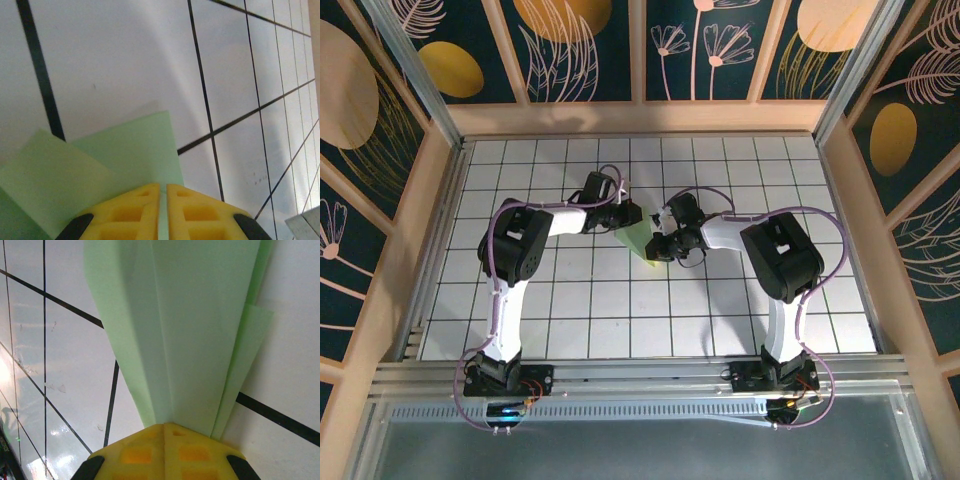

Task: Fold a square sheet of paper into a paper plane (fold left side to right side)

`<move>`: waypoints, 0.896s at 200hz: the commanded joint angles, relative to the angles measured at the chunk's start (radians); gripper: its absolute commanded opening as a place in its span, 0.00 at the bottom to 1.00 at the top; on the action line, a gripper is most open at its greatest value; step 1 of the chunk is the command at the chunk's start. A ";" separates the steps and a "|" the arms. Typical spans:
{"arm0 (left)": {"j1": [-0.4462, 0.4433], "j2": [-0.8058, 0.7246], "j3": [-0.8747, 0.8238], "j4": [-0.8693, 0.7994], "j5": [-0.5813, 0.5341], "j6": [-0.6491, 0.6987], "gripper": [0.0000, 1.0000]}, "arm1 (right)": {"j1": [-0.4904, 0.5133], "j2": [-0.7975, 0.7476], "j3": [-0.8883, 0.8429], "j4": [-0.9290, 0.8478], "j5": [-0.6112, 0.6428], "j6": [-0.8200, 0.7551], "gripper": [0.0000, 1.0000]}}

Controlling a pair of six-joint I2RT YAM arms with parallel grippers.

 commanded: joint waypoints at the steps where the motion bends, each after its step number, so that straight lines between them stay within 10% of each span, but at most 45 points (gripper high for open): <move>1: 0.068 0.059 0.035 -0.022 -0.109 0.042 0.13 | 0.008 0.078 -0.049 -0.211 0.119 -0.015 0.00; 179: 0.143 -0.033 0.078 -0.124 -0.155 0.137 0.14 | 0.011 0.065 -0.057 -0.202 0.118 -0.008 0.00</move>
